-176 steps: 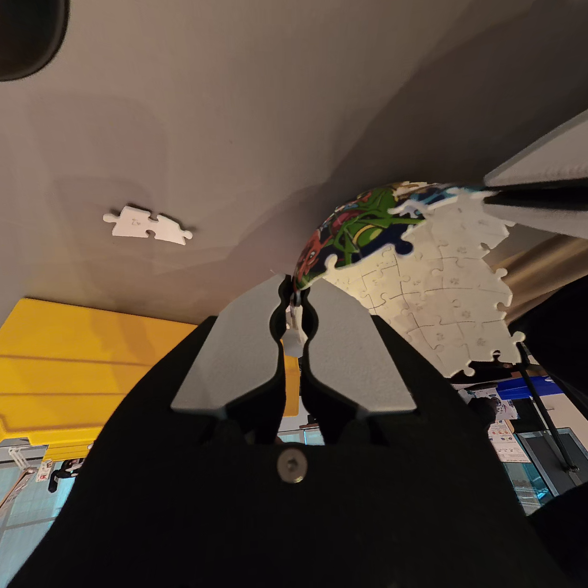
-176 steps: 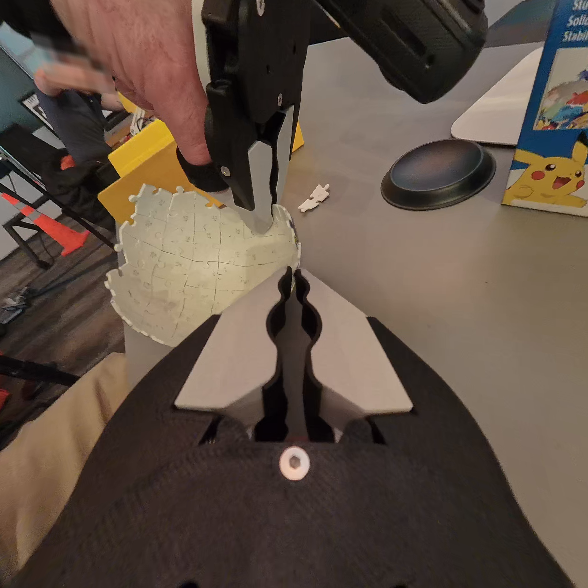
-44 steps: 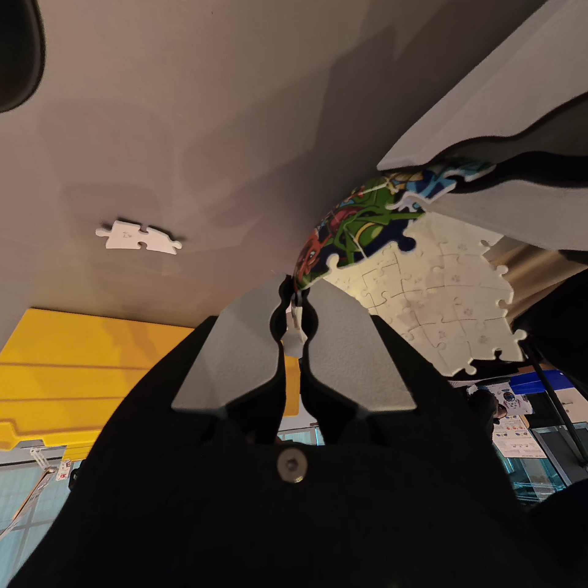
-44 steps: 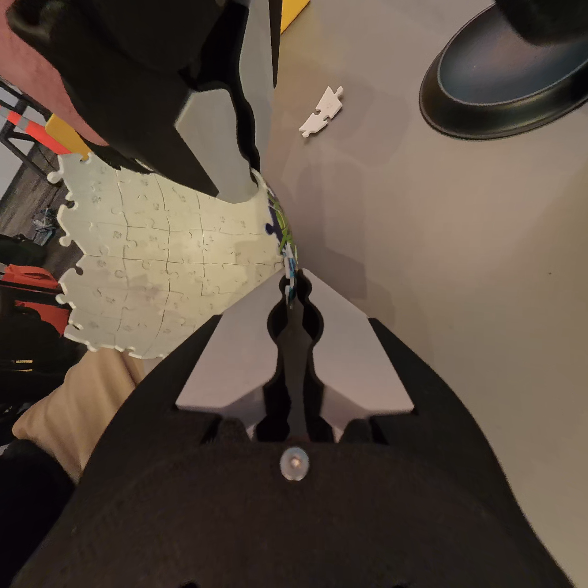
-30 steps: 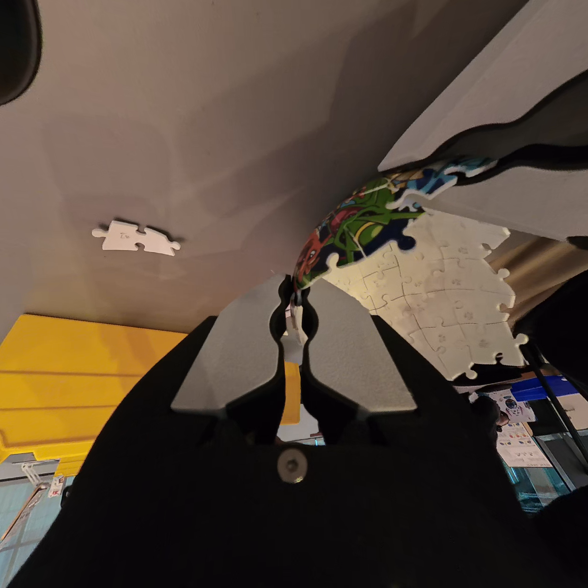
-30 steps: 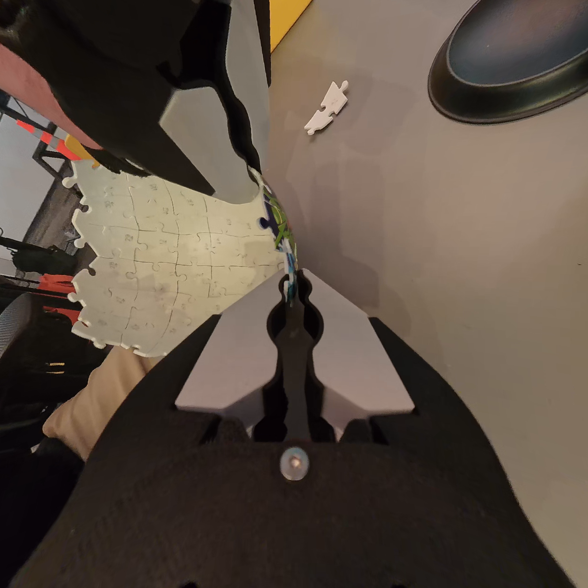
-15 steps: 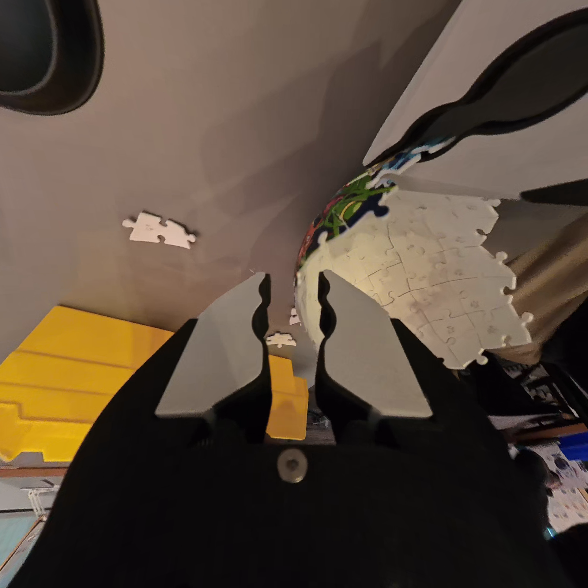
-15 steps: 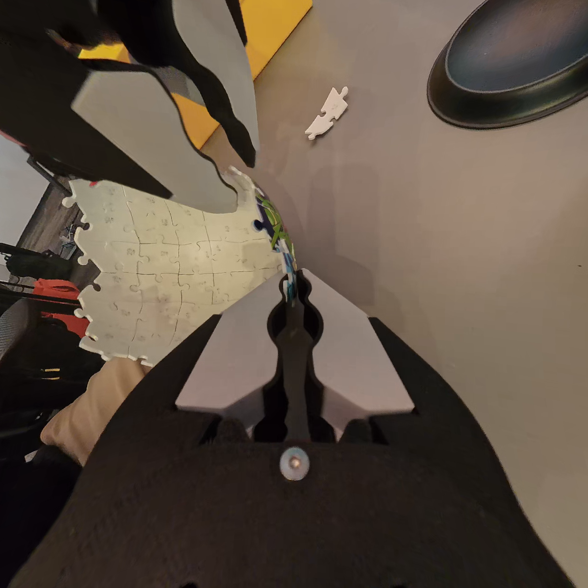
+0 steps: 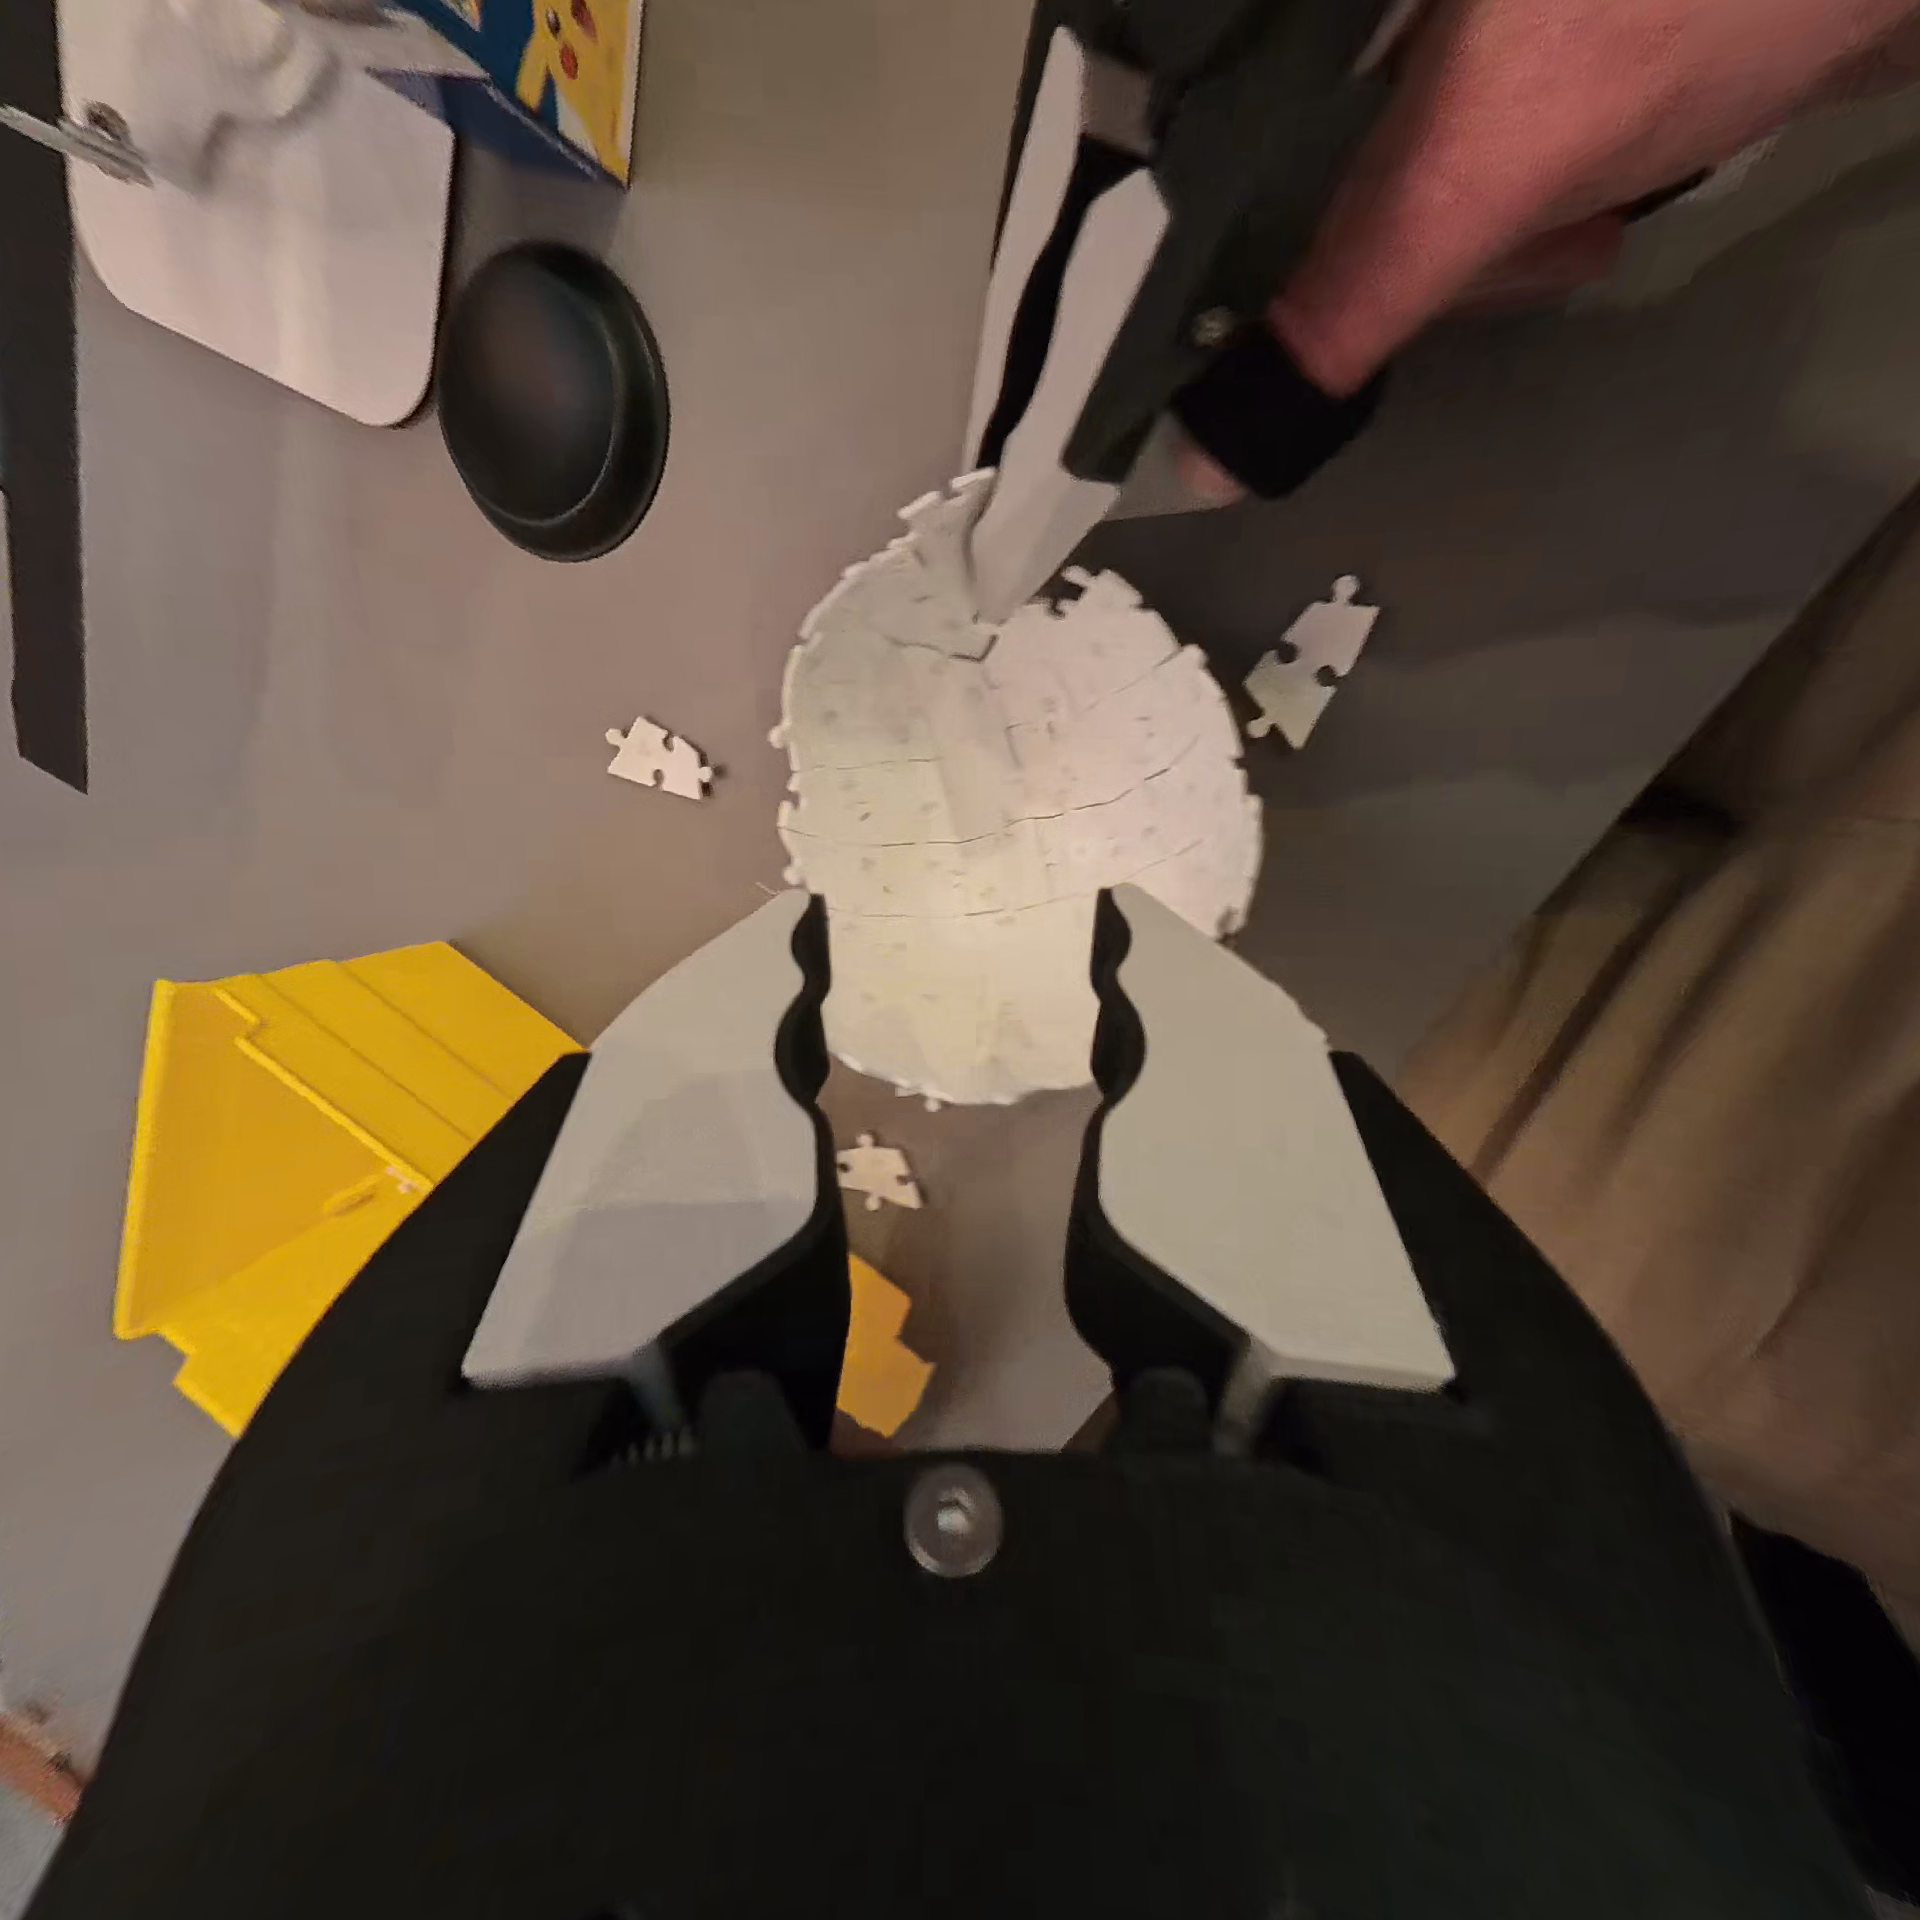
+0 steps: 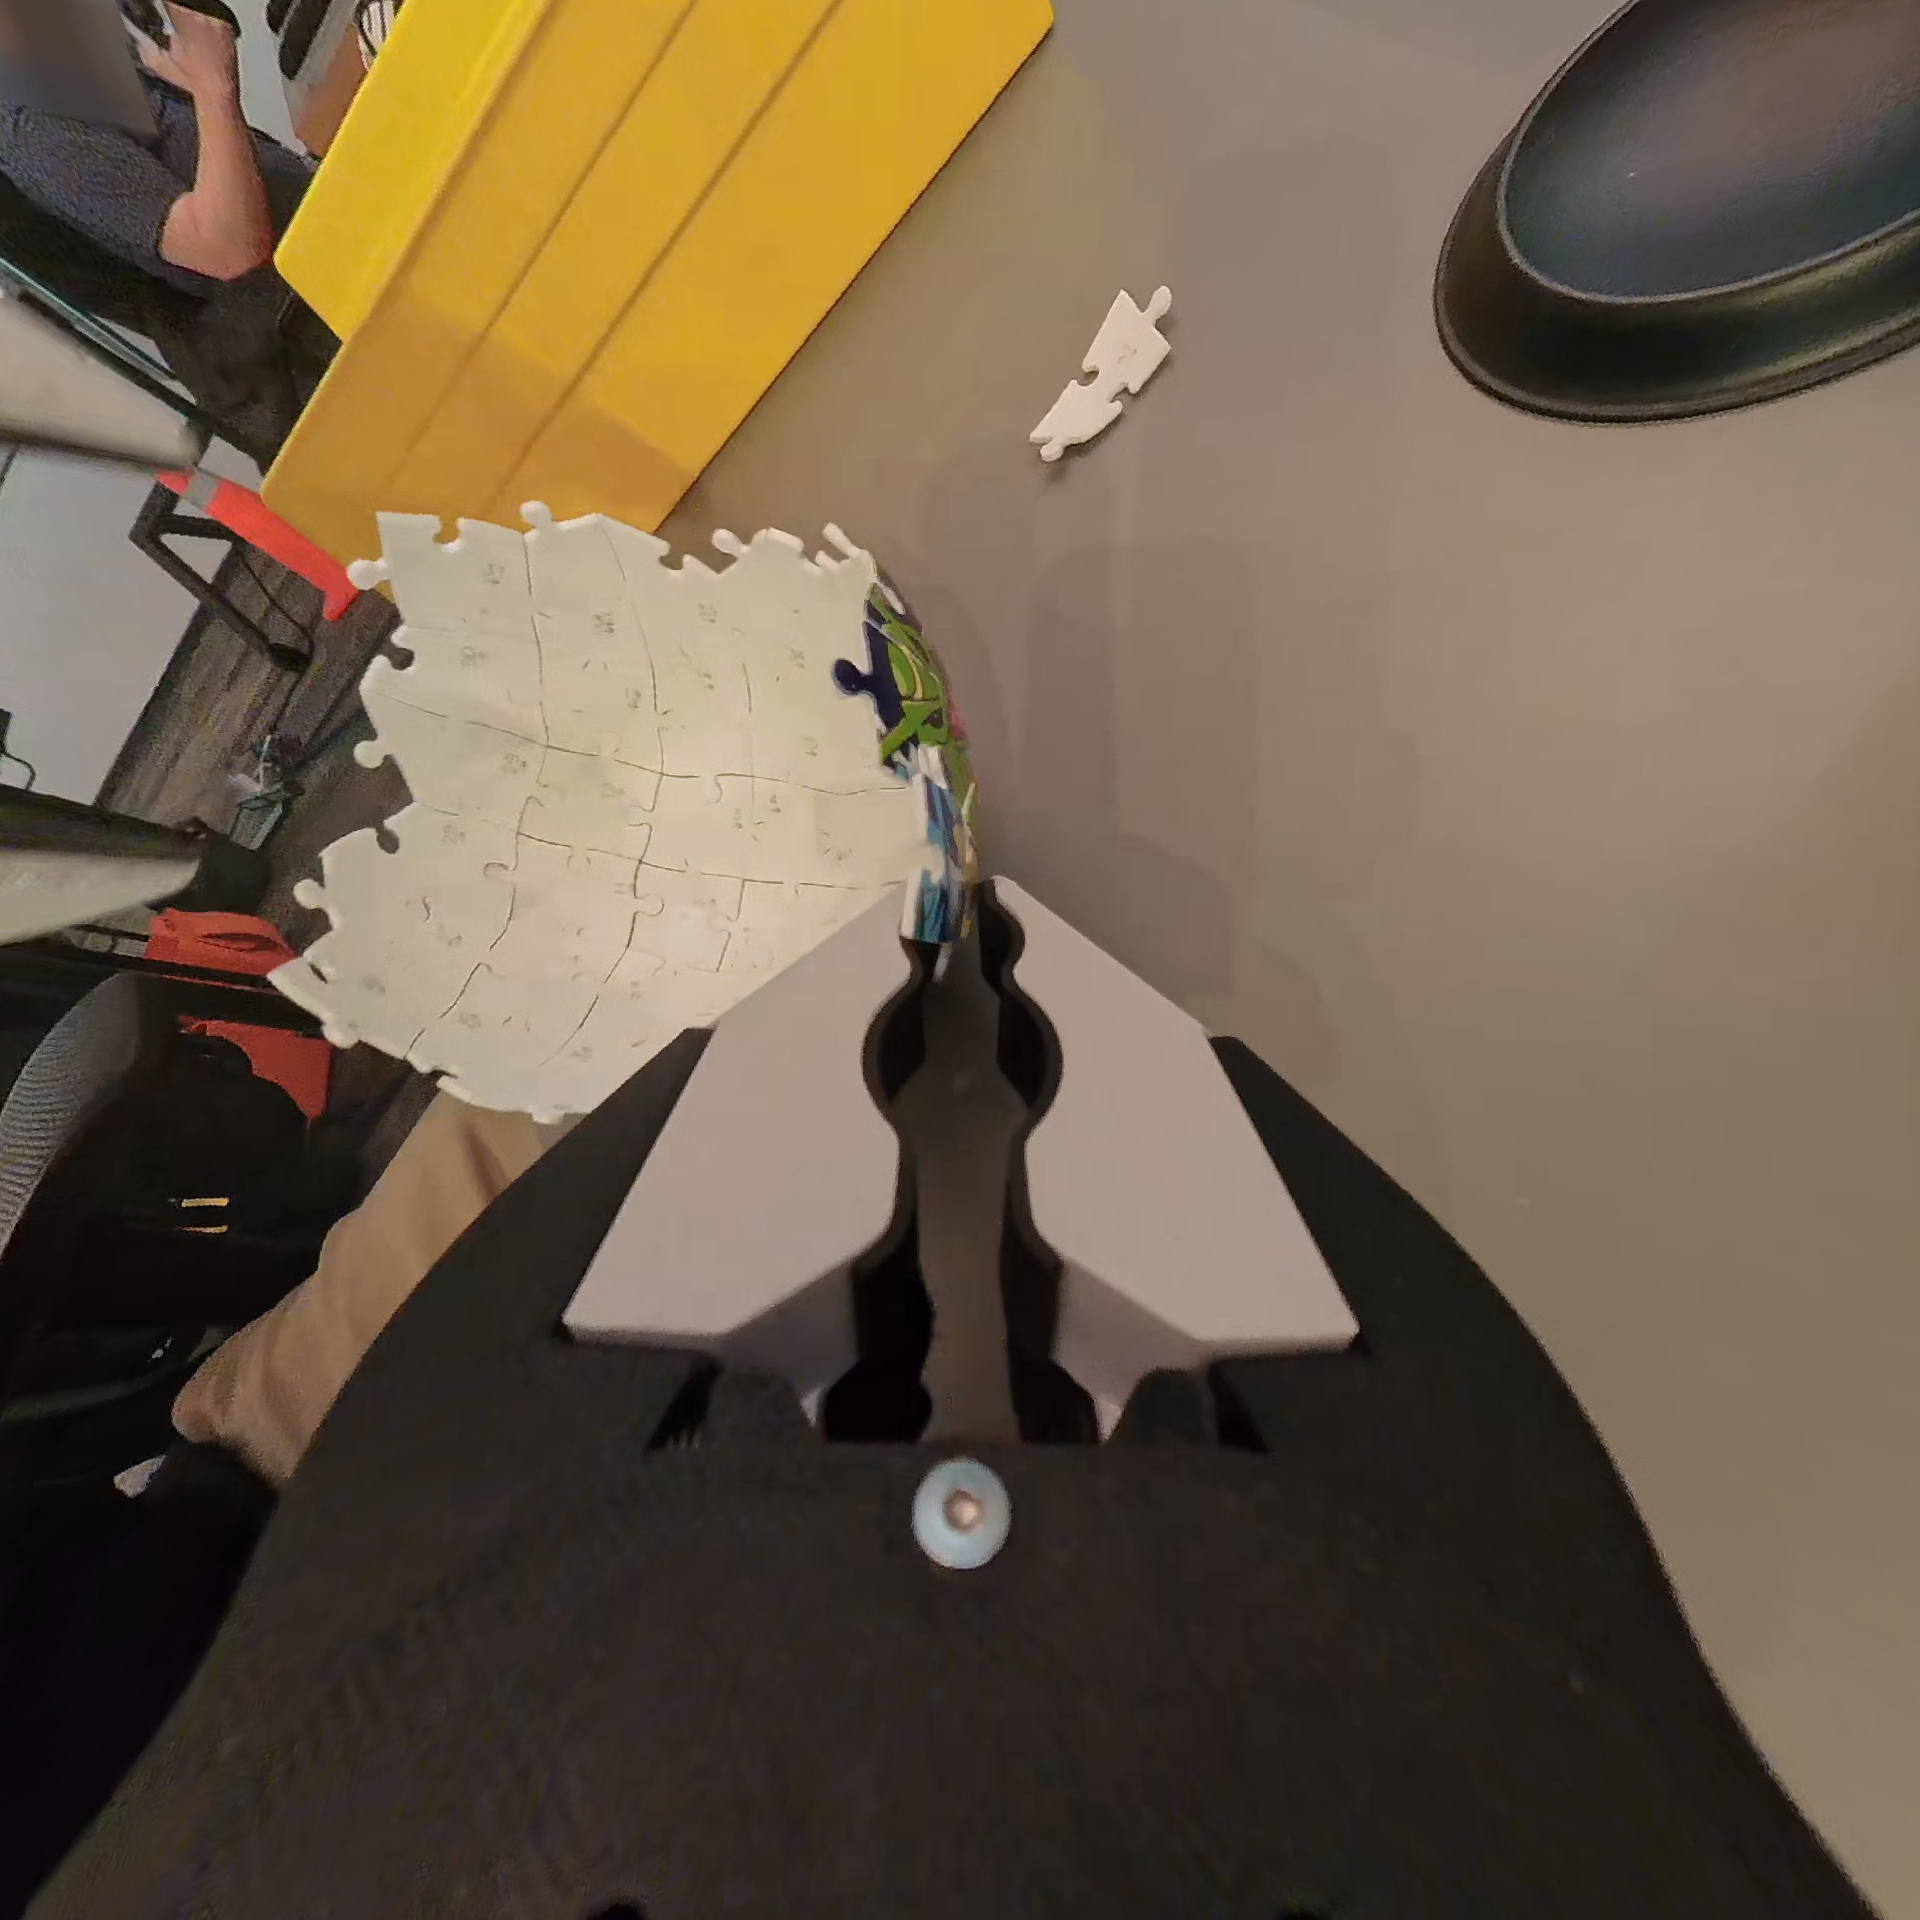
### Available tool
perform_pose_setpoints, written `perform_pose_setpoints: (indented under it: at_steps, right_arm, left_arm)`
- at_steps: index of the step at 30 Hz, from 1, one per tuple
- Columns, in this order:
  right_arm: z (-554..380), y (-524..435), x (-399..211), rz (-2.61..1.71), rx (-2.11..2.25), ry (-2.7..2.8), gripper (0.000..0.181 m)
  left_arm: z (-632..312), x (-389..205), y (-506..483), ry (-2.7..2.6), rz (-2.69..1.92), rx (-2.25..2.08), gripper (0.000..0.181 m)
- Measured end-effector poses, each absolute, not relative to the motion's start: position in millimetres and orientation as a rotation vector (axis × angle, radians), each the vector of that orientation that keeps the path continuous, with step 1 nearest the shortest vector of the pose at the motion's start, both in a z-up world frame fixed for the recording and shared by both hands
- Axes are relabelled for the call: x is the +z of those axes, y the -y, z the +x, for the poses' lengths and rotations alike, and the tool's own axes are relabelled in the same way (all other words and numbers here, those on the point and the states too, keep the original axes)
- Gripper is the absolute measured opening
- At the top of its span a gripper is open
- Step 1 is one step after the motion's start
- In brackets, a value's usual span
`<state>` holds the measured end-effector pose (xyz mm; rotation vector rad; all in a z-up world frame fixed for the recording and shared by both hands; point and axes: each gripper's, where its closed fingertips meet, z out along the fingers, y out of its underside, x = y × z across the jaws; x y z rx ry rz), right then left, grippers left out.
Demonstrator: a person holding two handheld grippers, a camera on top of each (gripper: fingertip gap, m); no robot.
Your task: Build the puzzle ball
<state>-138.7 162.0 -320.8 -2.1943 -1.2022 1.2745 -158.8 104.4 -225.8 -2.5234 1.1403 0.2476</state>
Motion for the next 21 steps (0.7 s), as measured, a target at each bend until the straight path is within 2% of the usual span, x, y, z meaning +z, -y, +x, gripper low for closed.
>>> perform_pose_setpoints:
  at_steps: [7,21]
  right_arm:
    - [-138,-158,-323,-2.208,1.247,1.214,0.005]
    - [-138,-155,-326,-2.224,1.213,1.241,0.005]
  left_arm:
    - [-156,-247,-62,-1.062,-2.365,0.232,0.047]
    - [-149,-280,-65,-1.097,-2.114,0.467,0.034]
